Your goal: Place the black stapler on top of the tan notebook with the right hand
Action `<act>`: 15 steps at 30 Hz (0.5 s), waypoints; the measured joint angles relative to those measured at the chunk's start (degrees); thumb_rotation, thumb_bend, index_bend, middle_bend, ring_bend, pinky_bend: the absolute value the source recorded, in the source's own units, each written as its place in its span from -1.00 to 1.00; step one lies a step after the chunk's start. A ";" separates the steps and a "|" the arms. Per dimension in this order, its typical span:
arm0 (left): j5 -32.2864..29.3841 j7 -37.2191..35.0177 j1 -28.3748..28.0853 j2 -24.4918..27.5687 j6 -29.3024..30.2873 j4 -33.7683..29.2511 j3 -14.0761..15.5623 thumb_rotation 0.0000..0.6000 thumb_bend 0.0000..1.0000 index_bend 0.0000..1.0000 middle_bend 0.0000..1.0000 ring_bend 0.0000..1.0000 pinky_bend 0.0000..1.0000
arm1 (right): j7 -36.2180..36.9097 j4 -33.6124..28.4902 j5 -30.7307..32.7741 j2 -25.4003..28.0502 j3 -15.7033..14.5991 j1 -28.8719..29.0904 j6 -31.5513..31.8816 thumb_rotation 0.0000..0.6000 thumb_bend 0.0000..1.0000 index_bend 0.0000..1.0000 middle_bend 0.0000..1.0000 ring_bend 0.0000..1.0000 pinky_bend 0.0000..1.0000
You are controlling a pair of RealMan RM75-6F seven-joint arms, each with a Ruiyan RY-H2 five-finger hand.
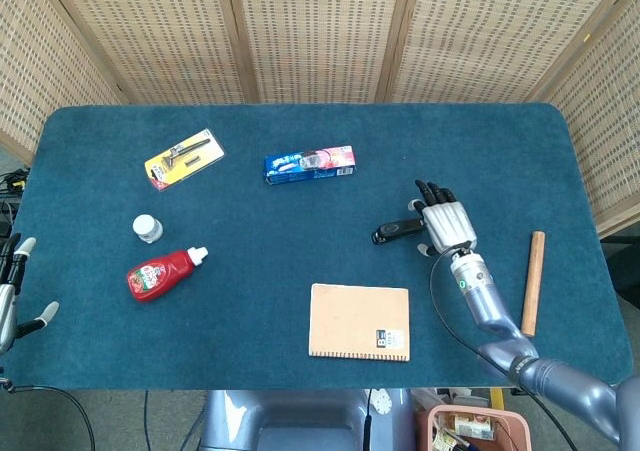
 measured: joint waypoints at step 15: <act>-0.90 1.68 -0.48 -0.55 -1.34 -0.01 0.04 1.00 -0.59 -0.95 -1.00 -1.00 -1.00 | 3.43 9.87 0.74 -5.40 -1.32 3.76 -3.80 1.00 -0.68 -0.36 -0.87 -1.00 -0.67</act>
